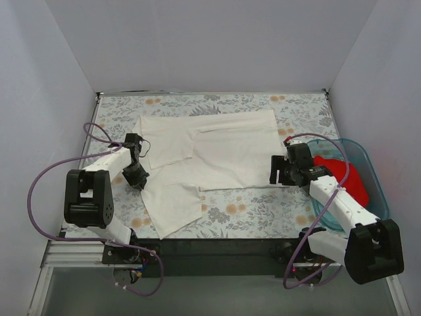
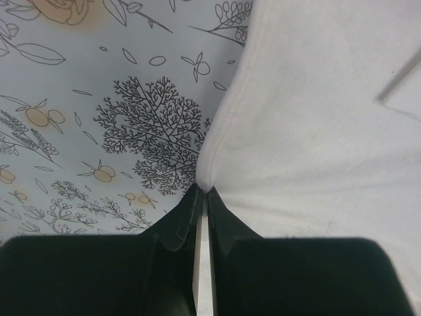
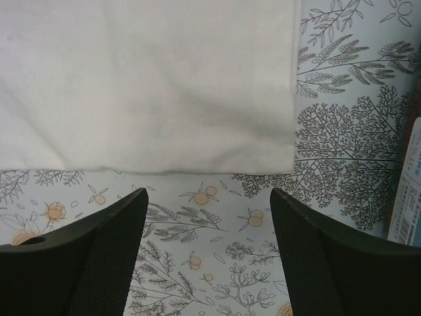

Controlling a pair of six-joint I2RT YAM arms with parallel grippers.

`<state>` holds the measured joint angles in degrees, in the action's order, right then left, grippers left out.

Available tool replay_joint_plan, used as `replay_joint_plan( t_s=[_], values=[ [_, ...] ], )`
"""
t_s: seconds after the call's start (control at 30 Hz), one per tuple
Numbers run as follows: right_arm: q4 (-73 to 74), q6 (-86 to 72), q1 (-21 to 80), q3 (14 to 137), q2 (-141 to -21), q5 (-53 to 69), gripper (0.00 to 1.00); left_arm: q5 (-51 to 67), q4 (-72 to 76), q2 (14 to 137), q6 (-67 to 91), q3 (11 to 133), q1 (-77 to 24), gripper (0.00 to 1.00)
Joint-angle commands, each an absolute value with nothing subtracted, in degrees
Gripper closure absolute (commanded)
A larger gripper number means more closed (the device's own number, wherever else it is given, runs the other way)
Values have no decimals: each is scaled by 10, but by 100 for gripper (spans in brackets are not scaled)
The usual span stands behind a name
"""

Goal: Fold and stack the t-shirts
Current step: Fold the tshirt

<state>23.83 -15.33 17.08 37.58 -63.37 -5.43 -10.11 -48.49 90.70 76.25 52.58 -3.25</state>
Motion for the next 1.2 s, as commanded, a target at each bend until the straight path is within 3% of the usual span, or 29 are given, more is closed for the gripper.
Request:
replay_joint_plan(
  t_s=[0.0,0.27,0.6,0.97,1.17],
  values=[
    [237,-175,150,378,-650,-85,20,-145,-504,895,746,547,-33,100],
    [236,-213,126,388,-694,-108,26,-132,-503,889,742,547,-33,100],
    [225,-230,90,388,-723,-120,43,-117,-508,893,735,549,-33,100],
    [208,-236,75,397,-766,-98,52,-120,-506,899,731,549,-33,100],
    [220,-233,68,382,-776,-96,62,-121,-505,905,730,549,-33,100]
  ],
)
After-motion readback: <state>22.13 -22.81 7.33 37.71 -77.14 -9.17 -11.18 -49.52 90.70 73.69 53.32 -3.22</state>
